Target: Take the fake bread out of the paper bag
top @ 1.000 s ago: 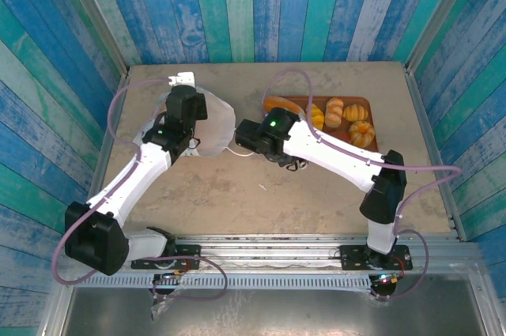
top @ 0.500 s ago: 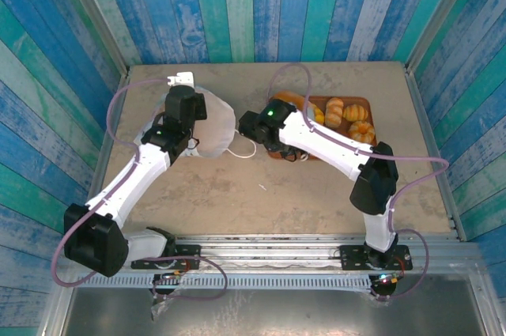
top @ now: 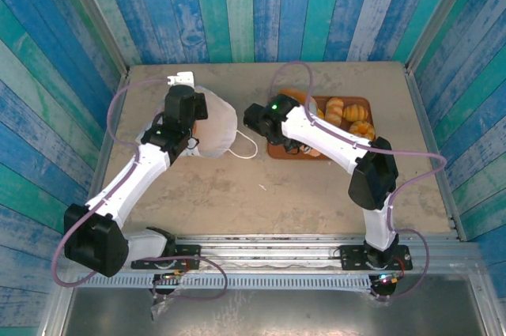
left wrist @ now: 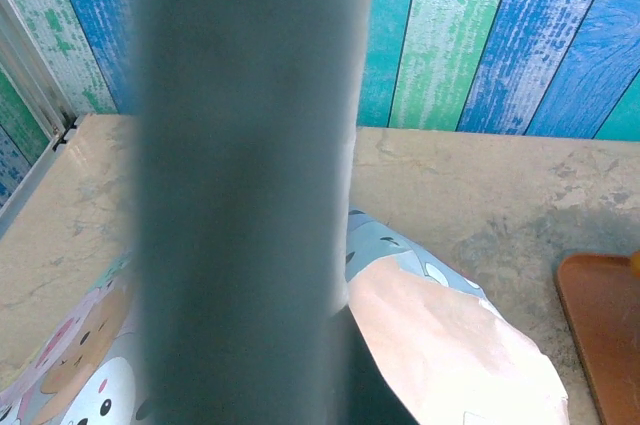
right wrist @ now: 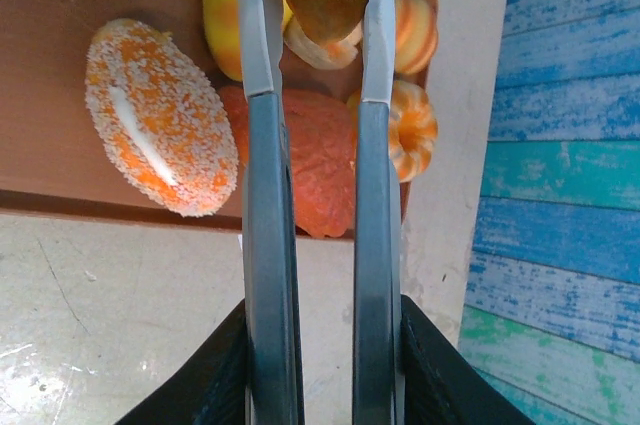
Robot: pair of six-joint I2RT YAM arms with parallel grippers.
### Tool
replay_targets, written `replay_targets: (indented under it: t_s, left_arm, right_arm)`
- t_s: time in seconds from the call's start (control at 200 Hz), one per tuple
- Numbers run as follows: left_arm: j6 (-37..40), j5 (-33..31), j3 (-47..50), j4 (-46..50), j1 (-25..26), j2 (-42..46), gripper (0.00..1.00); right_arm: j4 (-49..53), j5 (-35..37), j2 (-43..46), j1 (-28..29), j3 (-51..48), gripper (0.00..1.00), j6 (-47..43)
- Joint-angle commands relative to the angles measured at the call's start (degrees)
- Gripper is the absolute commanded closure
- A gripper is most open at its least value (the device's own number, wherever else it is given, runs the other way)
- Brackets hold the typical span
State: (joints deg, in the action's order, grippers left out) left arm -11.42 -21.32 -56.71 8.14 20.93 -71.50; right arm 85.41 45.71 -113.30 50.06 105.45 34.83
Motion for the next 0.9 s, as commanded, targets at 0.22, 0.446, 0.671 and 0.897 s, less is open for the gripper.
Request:
replay_targets:
  t_s: [0.22,0.446,0.671,0.897]
  left_arm:
    - [-0.8,0.3,0.3,-1.7,-0.3,2.2,1.0]
    - [-1.2,0.6,0.3,-1.7,-0.3,2.1,1.0]
    - [-1.5,1.0,0.3,-1.7,-0.3,2.1,1.0]
    - [-1.6,1.1,0.1,-1.6,-0.3,2.4,1.0]
  right_arm:
    - [-9.9,4.3,0.7,-1.6,-5.6,0.77,-8.6]
    - [-15.7,3.9,2.3,-1.8,-9.6,0.77,-12.4]
    - [-18.4,4.0,2.5,-2.0,-12.7,0.74,-15.0]
    - [-18.6,3.6,3.1,-2.3,-15.3,0.72,-14.8]
